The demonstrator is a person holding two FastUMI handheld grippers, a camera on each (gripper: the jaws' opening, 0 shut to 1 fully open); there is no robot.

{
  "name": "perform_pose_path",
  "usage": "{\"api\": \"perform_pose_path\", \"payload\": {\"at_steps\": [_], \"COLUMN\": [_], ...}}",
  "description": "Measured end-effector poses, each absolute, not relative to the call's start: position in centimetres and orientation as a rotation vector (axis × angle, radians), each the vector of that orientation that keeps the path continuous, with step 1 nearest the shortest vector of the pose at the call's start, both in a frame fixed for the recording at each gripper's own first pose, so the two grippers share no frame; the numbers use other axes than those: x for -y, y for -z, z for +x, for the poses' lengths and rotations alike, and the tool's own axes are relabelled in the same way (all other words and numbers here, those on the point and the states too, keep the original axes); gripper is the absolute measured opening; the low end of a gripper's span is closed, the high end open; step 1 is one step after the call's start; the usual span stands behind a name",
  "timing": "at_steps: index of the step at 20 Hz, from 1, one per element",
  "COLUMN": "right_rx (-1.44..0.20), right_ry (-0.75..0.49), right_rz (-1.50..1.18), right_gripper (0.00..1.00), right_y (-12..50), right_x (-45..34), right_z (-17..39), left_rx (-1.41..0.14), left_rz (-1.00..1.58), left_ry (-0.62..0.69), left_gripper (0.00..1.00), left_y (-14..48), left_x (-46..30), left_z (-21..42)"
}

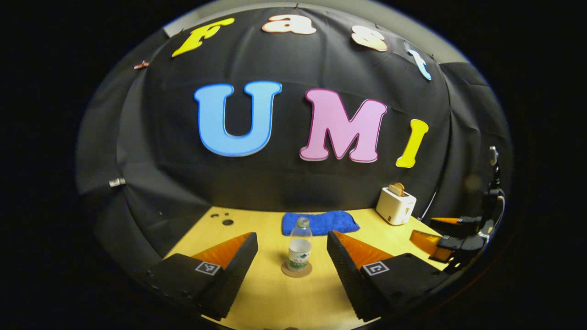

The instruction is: Open the teacup lid with one hand, grasp the water bottle and pour water into the teacup with the other hand; after pouring, place the water bottle on the coaster and then close the teacup lid.

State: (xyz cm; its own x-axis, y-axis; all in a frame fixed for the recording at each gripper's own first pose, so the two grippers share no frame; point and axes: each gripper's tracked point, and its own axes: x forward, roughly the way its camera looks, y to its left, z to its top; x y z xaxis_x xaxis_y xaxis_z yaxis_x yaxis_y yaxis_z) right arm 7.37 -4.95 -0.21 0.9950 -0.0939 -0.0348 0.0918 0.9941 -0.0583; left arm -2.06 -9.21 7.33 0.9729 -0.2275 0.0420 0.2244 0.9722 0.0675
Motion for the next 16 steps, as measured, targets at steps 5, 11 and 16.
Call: {"api": "perform_pose_path", "payload": {"at_steps": [5, 11, 16], "right_rx": [0.043, 0.078, 0.049], "right_ry": [0.139, 0.207, 0.288], "right_rz": [-0.080, -0.101, -0.071], "right_gripper": [1.00, 1.00, 0.96], "right_y": [-6.4, -7.7, -5.9], "right_x": [5.4, 4.4, 4.3], "right_z": [2.3, -4.7, -8.8], "left_rx": [0.140, 0.055, 0.025], "left_rz": [0.153, 0.083, 0.078], "left_ry": [0.054, 0.138, 0.217], "left_gripper": [0.95, 0.95, 0.94], "left_y": [-10.5, -7.5, -6.1], "left_x": [7.3, 9.7, 11.9], "left_z": [-6.1, -9.2, -11.7]}}
